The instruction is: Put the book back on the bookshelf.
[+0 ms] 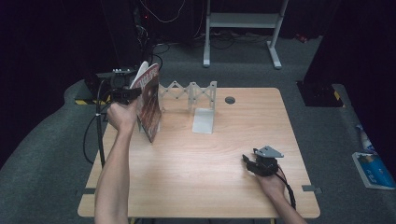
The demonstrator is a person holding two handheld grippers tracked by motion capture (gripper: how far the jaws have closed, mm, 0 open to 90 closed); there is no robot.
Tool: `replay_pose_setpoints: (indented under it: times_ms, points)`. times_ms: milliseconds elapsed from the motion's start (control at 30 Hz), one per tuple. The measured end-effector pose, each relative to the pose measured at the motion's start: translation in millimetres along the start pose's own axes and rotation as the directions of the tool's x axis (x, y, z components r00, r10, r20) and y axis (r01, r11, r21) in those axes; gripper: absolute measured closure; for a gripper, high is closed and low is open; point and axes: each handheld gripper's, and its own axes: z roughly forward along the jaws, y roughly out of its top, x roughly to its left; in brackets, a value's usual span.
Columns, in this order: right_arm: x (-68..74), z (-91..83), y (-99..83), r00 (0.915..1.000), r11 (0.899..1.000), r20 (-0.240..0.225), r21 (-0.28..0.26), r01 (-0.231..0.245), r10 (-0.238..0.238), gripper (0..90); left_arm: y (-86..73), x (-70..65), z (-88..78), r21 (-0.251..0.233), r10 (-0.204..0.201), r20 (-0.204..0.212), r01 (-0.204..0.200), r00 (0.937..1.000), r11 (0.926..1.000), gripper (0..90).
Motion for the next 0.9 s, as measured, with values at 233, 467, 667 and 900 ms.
replay_pose_setpoints:
  times_ms: [233,467,667,900]
  points:
    - [0.3,0.0,0.0,1.0,1.0,0.001,0.0,-0.001,0.001,43.2,-3.4,4.6,1.9,-0.002,-0.002,0.0,0.002,1.0,1.0,83.1]
    - [-0.1,0.1,0.0,1.0,1.0,0.0,-0.001,0.0,0.0,43.2,-3.6,12.0,-0.5,0.018,-0.004,-0.018,0.004,0.9998,0.9998,82.0]
    - [-0.2,0.1,-0.1,1.0,1.0,0.0,-0.001,0.0,0.0,43.2,-4.5,13.8,-1.1,0.024,0.017,-0.058,-0.016,0.9981,0.9996,80.1]
    - [-0.2,0.2,-0.1,1.0,1.0,0.0,-0.001,0.001,-0.001,43.1,-5.1,20.0,-3.4,0.04,0.043,-0.114,-0.039,0.9925,0.9985,78.4]
